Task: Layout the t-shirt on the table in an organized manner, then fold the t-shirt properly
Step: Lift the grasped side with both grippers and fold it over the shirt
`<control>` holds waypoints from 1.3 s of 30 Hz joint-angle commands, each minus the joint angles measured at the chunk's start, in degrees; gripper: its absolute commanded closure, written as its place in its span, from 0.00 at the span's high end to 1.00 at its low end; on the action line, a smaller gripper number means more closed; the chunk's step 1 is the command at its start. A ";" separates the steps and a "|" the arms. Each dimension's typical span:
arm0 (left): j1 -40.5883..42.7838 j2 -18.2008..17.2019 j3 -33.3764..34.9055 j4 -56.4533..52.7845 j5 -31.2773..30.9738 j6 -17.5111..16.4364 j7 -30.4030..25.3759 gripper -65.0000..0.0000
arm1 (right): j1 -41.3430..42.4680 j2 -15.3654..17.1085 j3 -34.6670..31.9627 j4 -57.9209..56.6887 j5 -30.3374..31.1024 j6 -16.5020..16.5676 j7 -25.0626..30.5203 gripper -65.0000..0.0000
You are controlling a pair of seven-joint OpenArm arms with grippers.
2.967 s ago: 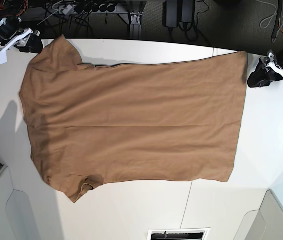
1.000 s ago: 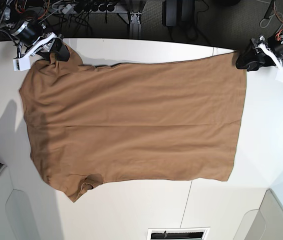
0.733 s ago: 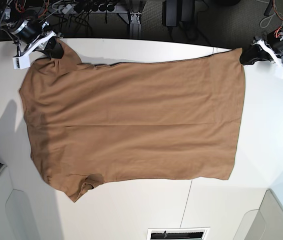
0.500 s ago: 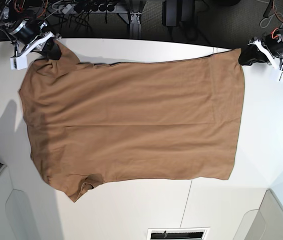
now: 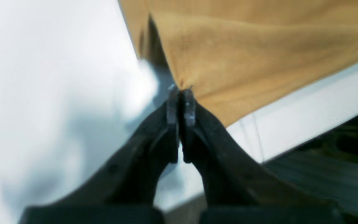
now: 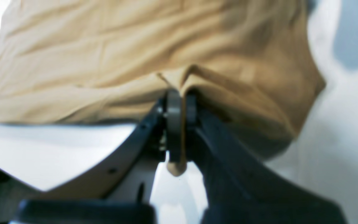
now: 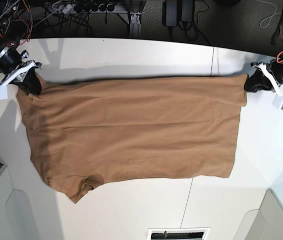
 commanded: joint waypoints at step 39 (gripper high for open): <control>-23.02 -1.31 12.70 -15.15 4.04 -0.34 -9.18 0.35 | 27.12 0.76 -3.15 -19.17 -4.26 -0.04 2.75 0.49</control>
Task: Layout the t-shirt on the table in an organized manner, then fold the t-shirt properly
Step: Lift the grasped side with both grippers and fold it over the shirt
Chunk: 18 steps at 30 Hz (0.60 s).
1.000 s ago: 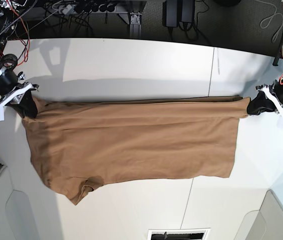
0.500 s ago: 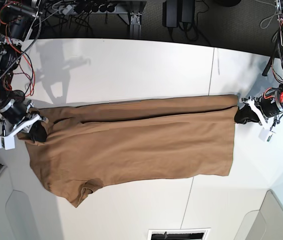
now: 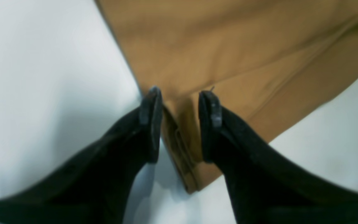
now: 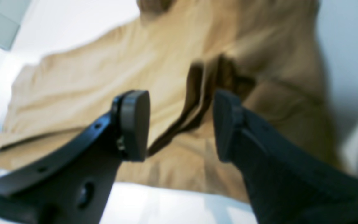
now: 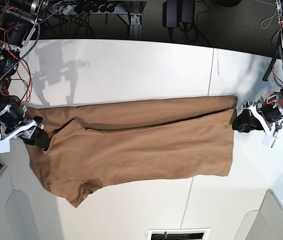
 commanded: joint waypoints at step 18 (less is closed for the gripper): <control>-1.11 5.51 1.97 -2.97 10.47 -0.30 -8.61 0.00 | 1.38 0.61 -9.62 -9.57 -16.90 0.15 14.36 0.00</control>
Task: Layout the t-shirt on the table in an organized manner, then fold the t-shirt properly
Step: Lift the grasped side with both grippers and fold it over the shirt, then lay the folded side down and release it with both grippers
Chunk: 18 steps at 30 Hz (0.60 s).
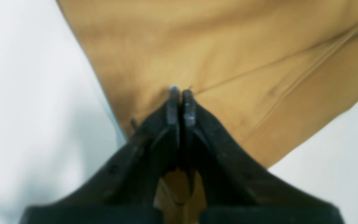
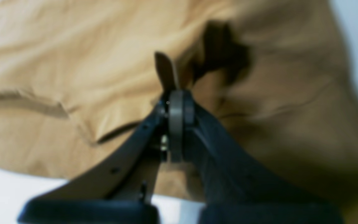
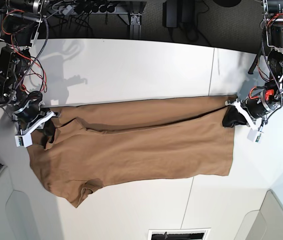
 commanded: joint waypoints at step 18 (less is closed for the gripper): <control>8.50 -6.40 2.80 6.12 -2.08 -0.32 2.58 0.00 | -14.67 1.90 0.33 12.13 6.03 -0.07 -3.80 0.00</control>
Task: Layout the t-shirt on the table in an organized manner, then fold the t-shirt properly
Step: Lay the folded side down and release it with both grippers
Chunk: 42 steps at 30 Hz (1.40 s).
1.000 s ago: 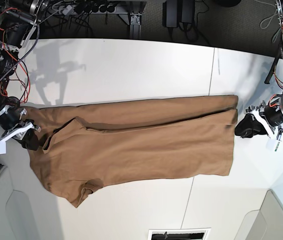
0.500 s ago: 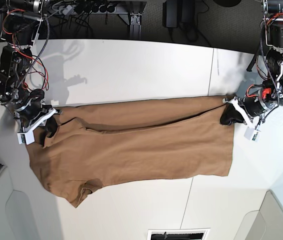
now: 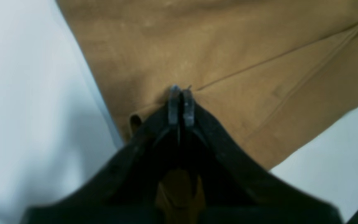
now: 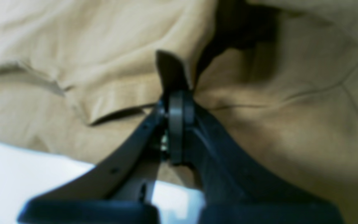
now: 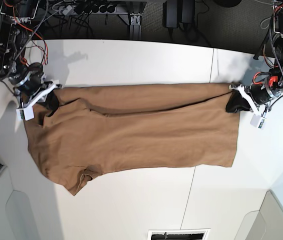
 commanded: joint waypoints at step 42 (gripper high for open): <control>10.67 -4.76 -11.89 20.59 -10.60 -0.03 10.27 0.36 | -14.97 0.83 15.76 26.69 9.11 0.04 -3.19 0.00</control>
